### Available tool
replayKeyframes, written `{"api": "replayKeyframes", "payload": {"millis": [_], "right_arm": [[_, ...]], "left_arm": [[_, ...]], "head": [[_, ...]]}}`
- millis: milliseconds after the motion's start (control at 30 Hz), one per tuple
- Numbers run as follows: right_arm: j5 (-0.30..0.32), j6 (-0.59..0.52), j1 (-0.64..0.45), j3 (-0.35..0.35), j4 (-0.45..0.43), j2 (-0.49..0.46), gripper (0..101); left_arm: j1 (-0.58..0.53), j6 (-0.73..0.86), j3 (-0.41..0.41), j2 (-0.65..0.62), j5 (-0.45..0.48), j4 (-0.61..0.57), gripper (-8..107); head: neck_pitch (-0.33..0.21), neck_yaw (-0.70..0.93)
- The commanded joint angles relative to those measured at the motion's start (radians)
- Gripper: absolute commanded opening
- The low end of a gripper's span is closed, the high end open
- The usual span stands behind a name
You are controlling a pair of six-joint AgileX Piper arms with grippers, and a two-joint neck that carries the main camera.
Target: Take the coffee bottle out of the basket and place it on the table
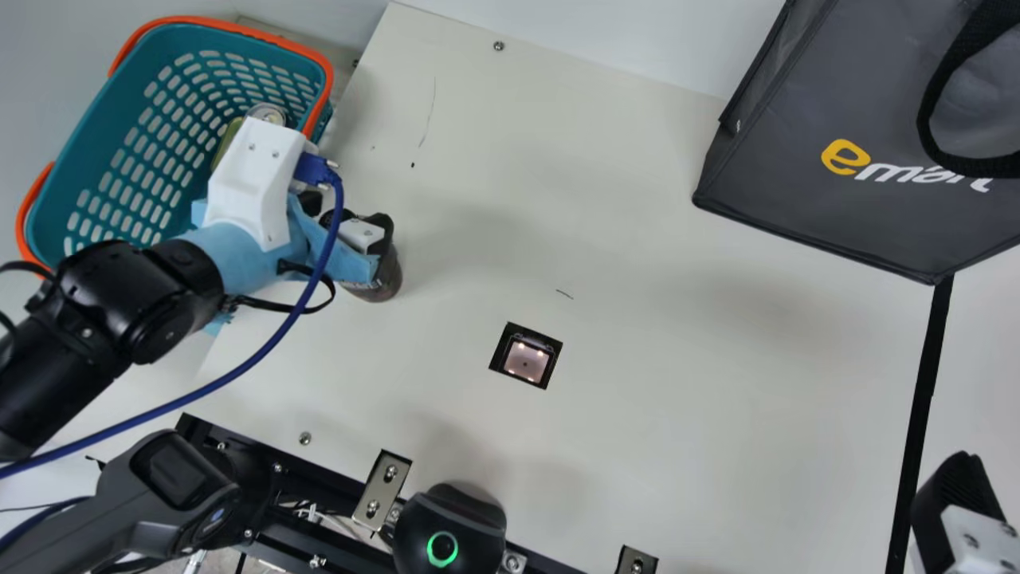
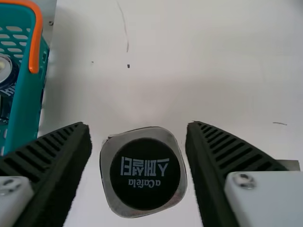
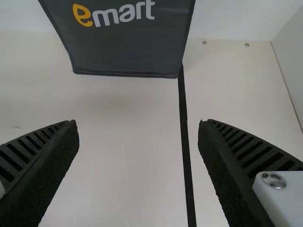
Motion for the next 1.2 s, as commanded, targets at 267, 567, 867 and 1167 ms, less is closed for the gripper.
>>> {"api": "replayKeyframes", "payload": {"millis": [267, 567, 867, 1167], "right_arm": [[0.000, 0.000, 0.000, 0.000, 0.000, 0.000, 91], [0.000, 0.000, 0.000, 0.000, 0.000, 0.000, 91], [0.000, 0.000, 0.000, 0.000, 0.000, 0.000, 91], [0.000, 0.000, 0.000, 0.000, 0.000, 0.000, 91]], "left_arm": [[0.002, 0.000, -0.030, -0.007, 0.022, 0.002, 90], [0.006, 0.016, -0.065, -0.021, 0.037, -0.003, 90], [0.022, 0.037, -0.077, -0.047, 0.039, 0.002, 90], [0.052, 0.058, -0.075, -0.079, 0.014, -0.018, 90]], "head": [[-0.026, 0.002], [-0.026, 0.002], [-0.026, 0.002], [-0.026, 0.002]]}}
